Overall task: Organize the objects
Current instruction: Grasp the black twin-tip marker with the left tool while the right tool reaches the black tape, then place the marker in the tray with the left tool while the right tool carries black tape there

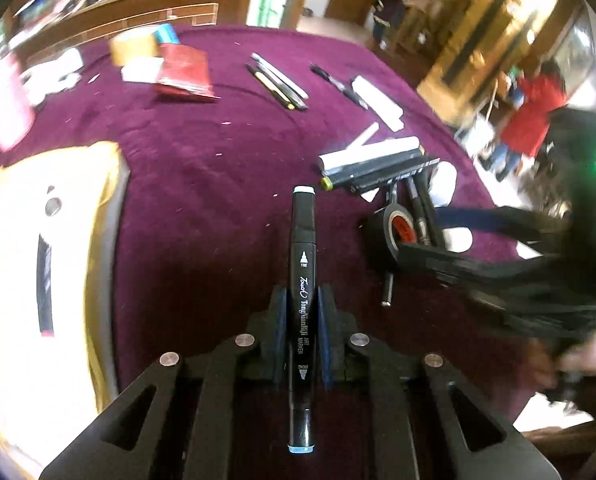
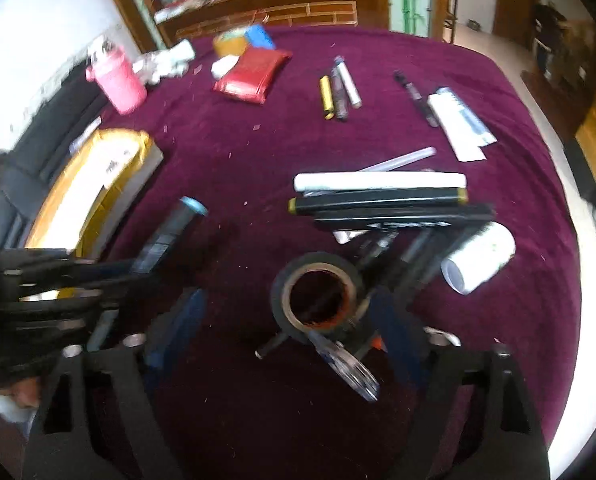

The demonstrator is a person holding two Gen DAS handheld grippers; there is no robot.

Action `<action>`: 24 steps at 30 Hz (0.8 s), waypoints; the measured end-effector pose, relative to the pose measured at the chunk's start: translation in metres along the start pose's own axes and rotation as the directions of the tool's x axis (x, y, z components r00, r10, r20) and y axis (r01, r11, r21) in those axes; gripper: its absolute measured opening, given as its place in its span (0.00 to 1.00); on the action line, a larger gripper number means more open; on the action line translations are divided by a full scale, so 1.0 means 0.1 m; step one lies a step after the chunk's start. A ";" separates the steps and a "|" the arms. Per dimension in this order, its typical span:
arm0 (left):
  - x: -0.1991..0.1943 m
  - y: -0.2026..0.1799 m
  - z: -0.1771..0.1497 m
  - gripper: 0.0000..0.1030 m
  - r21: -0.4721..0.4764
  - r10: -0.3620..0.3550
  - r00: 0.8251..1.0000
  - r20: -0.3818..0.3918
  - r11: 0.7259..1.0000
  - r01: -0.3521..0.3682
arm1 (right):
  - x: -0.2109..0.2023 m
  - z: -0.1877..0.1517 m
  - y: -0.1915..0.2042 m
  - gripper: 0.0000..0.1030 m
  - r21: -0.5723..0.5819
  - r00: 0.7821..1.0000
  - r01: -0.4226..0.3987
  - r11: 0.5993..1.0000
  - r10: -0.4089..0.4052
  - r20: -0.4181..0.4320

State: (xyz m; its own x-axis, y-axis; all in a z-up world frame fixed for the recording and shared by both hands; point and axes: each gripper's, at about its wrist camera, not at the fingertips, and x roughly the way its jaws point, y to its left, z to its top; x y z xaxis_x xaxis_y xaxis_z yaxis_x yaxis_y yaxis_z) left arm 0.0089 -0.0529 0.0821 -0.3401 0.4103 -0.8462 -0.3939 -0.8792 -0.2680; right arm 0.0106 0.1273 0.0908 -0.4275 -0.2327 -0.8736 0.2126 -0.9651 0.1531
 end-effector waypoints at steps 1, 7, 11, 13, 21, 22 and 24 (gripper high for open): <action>-0.04 0.01 -0.01 0.11 -0.014 -0.005 1.000 0.009 1.000 0.005 | 0.10 0.02 0.01 0.61 -0.005 1.000 0.012 1.000 -0.012 -0.025; -0.37 0.23 -0.13 0.11 -0.116 -0.021 0.997 0.071 0.993 0.029 | 0.41 0.08 -0.06 0.14 0.037 0.997 0.039 0.999 -0.036 -0.074; -0.68 0.39 -0.22 0.11 -0.176 0.004 0.992 0.123 0.984 0.018 | 0.35 0.08 -0.10 0.11 0.083 0.997 -0.006 0.997 0.013 -0.077; -0.84 0.48 -0.27 0.11 -0.208 0.023 0.989 0.146 0.978 0.008 | 0.29 0.07 -0.13 0.11 0.117 0.996 -0.047 0.992 0.055 -0.070; -1.22 0.84 -0.36 0.11 -0.272 0.161 0.976 0.147 0.955 -0.117 | -0.11 0.17 0.23 0.11 0.102 0.977 -0.211 0.972 0.211 0.017; -1.23 0.91 -0.33 0.11 -0.262 0.182 0.973 0.141 0.955 -0.141 | -0.16 0.21 0.34 0.11 0.086 0.973 -0.230 0.969 0.228 0.031; -1.19 1.07 -0.29 0.11 -0.255 0.189 0.973 0.129 0.955 -0.152 | -0.20 0.28 0.54 0.11 0.071 0.963 -0.268 0.961 0.265 0.044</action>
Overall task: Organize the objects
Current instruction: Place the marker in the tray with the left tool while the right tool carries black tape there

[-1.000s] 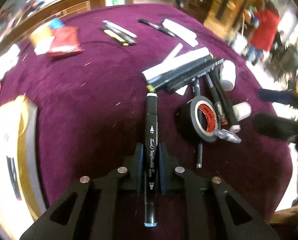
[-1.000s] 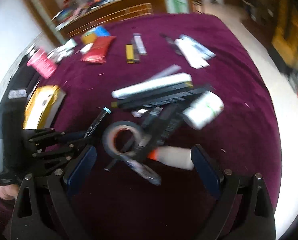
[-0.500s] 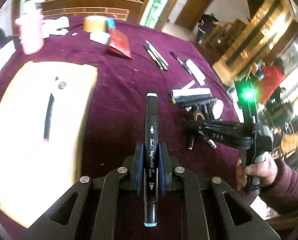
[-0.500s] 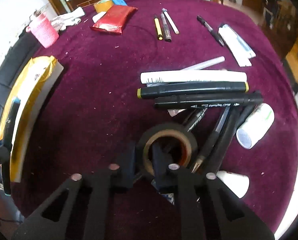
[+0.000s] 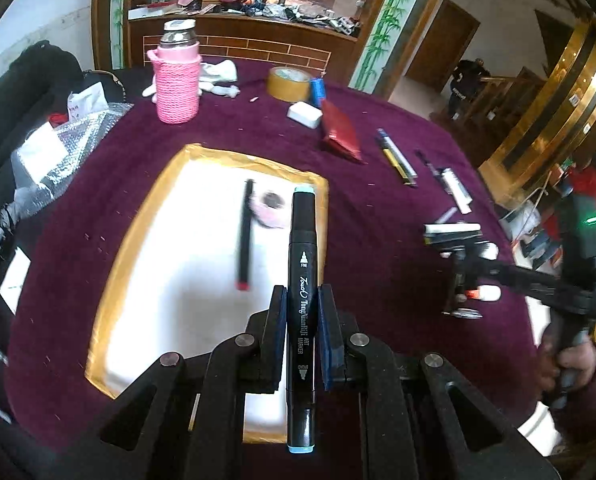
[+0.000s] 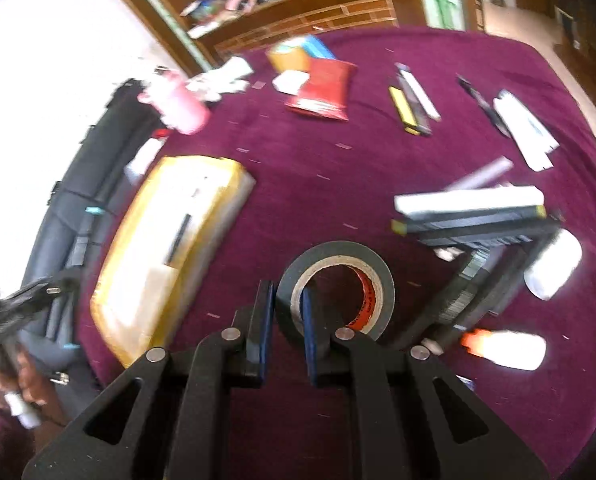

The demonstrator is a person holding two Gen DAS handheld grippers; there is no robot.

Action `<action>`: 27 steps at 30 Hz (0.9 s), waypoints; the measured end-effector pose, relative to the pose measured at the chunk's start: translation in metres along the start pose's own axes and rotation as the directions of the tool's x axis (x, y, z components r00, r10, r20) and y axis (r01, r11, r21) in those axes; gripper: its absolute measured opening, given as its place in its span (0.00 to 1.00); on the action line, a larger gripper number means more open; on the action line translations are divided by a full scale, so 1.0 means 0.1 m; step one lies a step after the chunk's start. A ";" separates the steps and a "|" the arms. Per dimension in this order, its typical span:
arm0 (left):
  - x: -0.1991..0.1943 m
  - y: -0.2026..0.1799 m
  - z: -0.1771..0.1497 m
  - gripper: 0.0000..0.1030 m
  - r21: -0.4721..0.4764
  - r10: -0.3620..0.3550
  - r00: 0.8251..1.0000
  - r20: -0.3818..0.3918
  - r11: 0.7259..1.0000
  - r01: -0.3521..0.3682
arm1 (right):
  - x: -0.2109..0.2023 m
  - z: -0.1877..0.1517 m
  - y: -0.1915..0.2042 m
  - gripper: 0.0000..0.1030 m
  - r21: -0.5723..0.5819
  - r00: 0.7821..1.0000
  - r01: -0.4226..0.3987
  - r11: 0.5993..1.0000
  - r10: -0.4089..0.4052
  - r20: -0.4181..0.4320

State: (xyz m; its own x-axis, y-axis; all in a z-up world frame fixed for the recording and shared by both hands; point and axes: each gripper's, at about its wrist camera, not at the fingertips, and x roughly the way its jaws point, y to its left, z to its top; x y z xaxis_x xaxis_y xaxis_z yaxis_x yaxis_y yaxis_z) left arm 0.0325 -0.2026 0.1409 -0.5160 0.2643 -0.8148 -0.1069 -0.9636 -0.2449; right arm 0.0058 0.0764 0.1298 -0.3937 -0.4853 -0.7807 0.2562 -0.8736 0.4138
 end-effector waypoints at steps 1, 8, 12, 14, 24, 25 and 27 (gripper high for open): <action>0.06 0.09 0.05 0.11 0.002 -0.002 1.000 -0.005 1.000 0.002 | 0.02 0.03 0.09 0.11 -0.001 1.000 -0.017 1.000 0.017 0.003; 0.69 0.66 0.40 0.11 0.004 -0.023 0.998 -0.062 1.000 0.023 | 0.43 0.24 0.93 0.11 0.001 0.996 -0.089 0.996 0.089 -0.024; 1.05 0.93 0.58 0.11 0.013 -0.036 0.994 -0.103 0.999 0.038 | 0.75 0.31 1.28 0.11 -0.004 0.997 -0.063 0.998 0.063 -0.046; 1.21 1.07 0.63 0.11 -0.012 -0.060 0.990 -0.131 0.998 0.059 | 0.90 0.36 1.39 0.11 0.013 0.997 -0.062 0.998 0.062 -0.053; 1.55 1.06 0.63 0.21 -0.027 -0.182 0.967 -0.179 0.983 0.180 | 1.38 0.57 1.58 0.12 0.085 0.997 0.011 0.996 -0.005 -0.074; 1.54 1.08 0.64 0.27 -0.042 -0.201 0.963 -0.178 0.980 0.197 | 1.40 0.58 1.59 0.12 0.089 0.997 0.019 0.996 -0.012 -0.076; 1.46 1.12 0.63 0.31 -0.080 -0.251 0.952 -0.175 0.967 0.240 | 1.45 0.61 1.61 0.11 0.092 0.997 0.026 0.995 -0.019 -0.079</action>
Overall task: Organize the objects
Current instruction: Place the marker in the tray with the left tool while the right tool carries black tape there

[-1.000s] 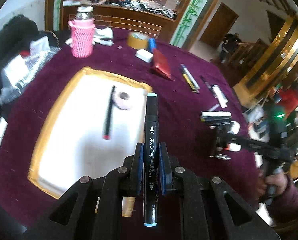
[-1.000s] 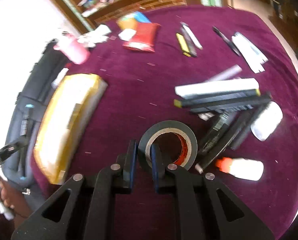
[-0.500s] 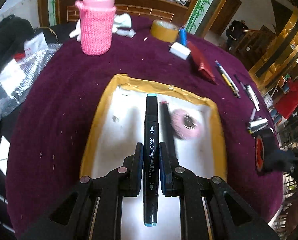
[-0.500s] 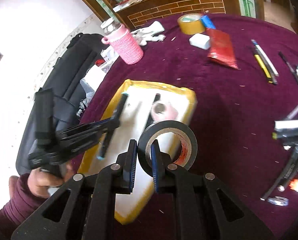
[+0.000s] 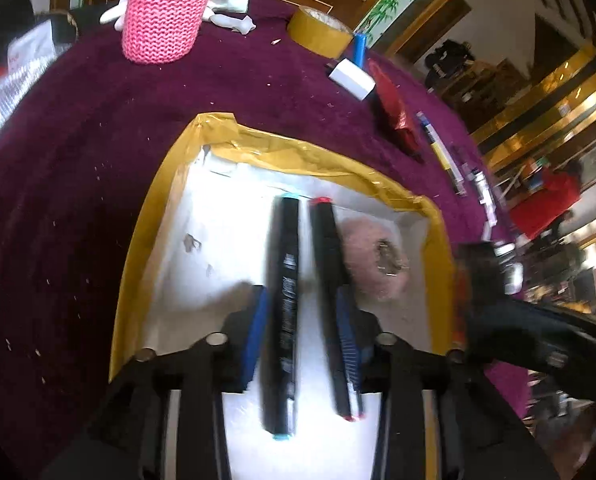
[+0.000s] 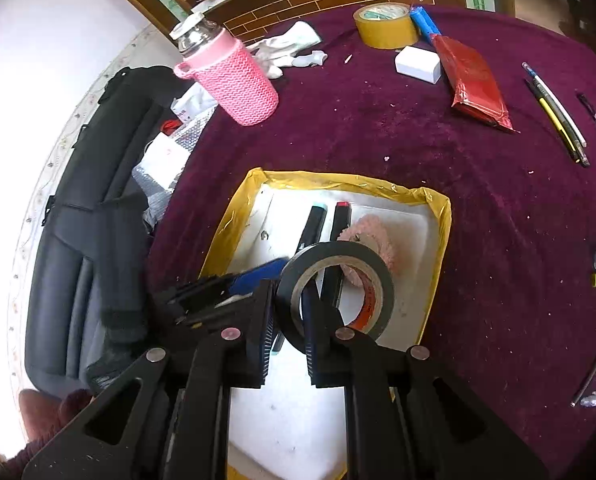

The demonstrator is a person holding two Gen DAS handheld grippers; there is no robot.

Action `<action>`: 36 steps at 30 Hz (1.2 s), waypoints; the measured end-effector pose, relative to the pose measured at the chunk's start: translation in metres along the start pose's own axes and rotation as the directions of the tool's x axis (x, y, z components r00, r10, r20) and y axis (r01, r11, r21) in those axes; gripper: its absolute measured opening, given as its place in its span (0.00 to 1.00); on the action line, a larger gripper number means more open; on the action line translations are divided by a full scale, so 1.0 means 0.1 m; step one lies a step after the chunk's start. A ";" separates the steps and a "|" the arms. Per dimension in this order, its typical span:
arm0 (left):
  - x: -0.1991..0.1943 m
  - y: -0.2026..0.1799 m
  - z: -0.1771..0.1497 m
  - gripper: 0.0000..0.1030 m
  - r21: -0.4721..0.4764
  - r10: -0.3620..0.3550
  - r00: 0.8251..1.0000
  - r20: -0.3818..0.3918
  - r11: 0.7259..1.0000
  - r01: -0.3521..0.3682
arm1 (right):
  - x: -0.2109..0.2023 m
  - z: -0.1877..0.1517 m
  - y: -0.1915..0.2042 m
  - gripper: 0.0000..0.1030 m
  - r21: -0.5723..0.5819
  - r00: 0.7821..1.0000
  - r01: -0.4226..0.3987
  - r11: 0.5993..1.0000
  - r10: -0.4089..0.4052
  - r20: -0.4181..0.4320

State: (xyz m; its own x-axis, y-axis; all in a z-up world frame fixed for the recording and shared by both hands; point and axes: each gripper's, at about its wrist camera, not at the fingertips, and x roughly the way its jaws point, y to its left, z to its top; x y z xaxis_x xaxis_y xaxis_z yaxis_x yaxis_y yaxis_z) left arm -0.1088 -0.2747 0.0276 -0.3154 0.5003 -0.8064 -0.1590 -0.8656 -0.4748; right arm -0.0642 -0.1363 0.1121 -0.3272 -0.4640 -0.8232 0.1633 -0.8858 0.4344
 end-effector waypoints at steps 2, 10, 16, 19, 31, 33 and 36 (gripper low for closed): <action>-0.15 0.01 -0.03 0.33 -0.013 0.003 1.000 0.010 1.000 -0.003 | 0.06 0.04 0.05 0.11 0.000 1.000 -0.006 1.000 0.006 -0.004; -1.08 0.37 -0.47 0.44 -0.150 -0.017 0.983 0.183 0.988 0.045 | 0.50 0.28 0.31 0.11 0.028 0.989 -0.131 0.991 0.133 -0.065; -1.44 0.59 -0.73 0.45 -0.212 0.015 0.972 0.235 0.976 0.036 | 1.01 0.37 0.45 0.11 -0.021 0.992 -0.040 0.999 0.037 -0.122; -1.50 0.59 -0.77 0.48 -0.209 0.010 0.969 0.245 0.977 0.043 | 1.10 0.38 0.47 0.13 -0.056 0.993 0.052 0.997 -0.057 -0.106; -1.45 0.40 -0.75 0.50 -0.172 -0.028 0.969 0.245 0.983 0.072 | 0.62 0.37 0.35 0.27 -0.022 0.995 0.091 0.996 -0.092 -0.037; -1.46 0.28 -0.75 0.50 -0.161 -0.046 0.968 0.247 0.983 0.088 | 0.36 0.29 0.30 0.40 -0.037 0.992 0.122 0.992 -0.122 0.022; -1.45 0.07 -0.78 0.52 -0.149 -0.060 0.969 0.238 0.984 0.098 | 0.00 0.10 0.11 0.50 -0.039 0.981 0.178 0.983 -0.175 0.081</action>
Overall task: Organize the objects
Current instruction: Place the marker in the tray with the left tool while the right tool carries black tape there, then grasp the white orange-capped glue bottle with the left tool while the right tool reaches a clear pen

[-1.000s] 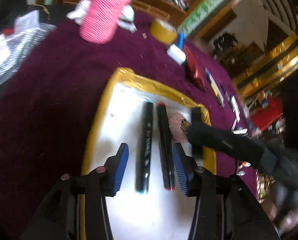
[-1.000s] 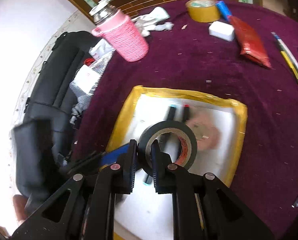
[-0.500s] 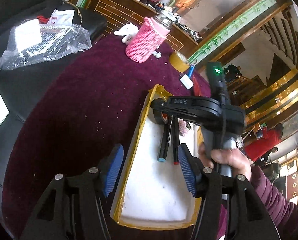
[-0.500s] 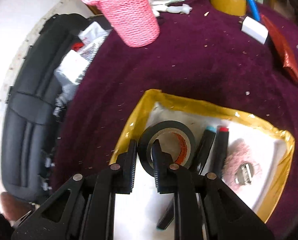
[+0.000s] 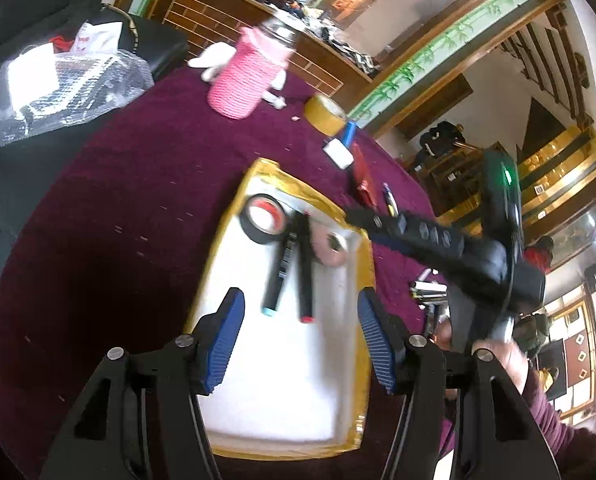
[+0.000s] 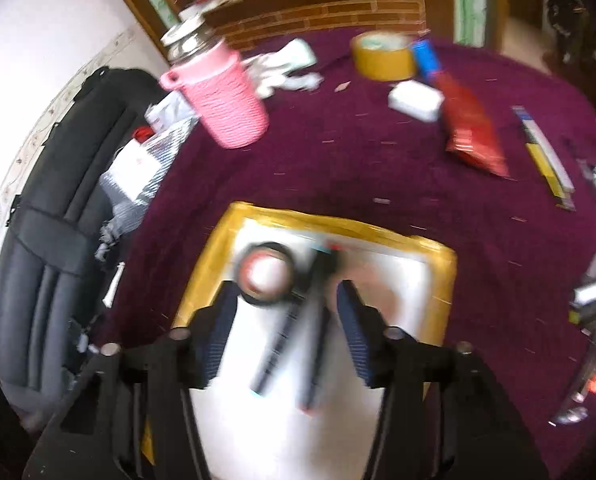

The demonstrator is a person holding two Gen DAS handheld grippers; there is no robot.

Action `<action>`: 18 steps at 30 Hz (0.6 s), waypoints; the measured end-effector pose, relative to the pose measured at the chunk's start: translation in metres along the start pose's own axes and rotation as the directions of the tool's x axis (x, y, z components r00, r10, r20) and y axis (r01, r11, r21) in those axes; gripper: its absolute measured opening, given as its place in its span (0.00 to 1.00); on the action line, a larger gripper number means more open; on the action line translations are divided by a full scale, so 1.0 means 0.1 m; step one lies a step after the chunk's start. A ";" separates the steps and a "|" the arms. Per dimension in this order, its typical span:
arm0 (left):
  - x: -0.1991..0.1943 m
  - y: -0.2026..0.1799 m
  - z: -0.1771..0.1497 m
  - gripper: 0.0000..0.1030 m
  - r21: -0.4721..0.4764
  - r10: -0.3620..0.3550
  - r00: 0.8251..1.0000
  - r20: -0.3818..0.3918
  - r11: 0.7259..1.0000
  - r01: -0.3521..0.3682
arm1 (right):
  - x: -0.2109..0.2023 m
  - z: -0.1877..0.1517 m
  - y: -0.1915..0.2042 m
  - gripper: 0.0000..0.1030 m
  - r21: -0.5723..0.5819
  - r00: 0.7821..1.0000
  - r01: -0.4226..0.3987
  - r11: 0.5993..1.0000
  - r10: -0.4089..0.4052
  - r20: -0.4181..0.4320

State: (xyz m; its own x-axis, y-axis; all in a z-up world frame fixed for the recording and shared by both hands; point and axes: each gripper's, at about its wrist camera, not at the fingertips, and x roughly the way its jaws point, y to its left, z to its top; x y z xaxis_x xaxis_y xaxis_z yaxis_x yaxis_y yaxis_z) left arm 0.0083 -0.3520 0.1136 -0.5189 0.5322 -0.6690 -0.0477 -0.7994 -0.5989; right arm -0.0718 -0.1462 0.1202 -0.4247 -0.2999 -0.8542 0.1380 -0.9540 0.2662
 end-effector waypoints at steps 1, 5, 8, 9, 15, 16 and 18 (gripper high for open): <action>0.02 -0.07 -0.04 0.53 -0.001 -0.009 1.000 -0.007 1.000 0.009 | -0.09 -0.09 -0.13 0.50 0.005 1.000 0.015 1.000 -0.015 0.007; 0.17 -0.42 -0.27 0.53 -0.008 -0.067 0.996 -0.065 0.998 0.067 | -0.37 -0.38 -0.72 0.50 0.076 0.998 0.055 0.996 -0.056 0.014; 0.33 -0.82 -0.53 0.53 0.023 -0.059 0.991 -0.117 0.998 0.062 | -0.65 -0.65 -1.44 0.50 0.225 0.997 0.063 0.972 -0.073 0.034; 0.38 -0.95 -0.61 0.53 0.030 -0.059 0.989 -0.133 0.997 0.064 | -0.76 -0.70 -1.70 0.50 0.266 0.995 0.071 0.961 -0.085 0.043; 0.68 -1.57 -0.98 0.53 0.079 -0.029 0.978 -0.207 0.996 0.046 | -1.34 -1.05 -3.06 0.50 0.461 0.982 0.135 0.877 -0.179 0.053; 0.70 -1.65 -1.04 0.53 0.084 -0.026 0.977 -0.212 0.995 0.045 | -1.38 -1.09 -3.23 0.50 0.475 0.982 0.140 0.869 -0.185 0.049; 0.78 -1.78 -1.13 0.53 0.085 -0.020 0.975 -0.222 0.996 0.040 | -1.40 -1.13 -3.52 0.50 0.498 0.983 0.132 0.857 -0.177 0.045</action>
State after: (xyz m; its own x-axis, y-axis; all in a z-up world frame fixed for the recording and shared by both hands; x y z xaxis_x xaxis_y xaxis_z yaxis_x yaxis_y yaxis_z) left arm 0.0731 -0.1369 0.1182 -0.3150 0.5970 -0.7378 -0.1410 -0.7982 -0.5856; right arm 0.0400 0.2322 0.0958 -0.4820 -0.1259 -0.8671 -0.3831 -0.8597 0.3378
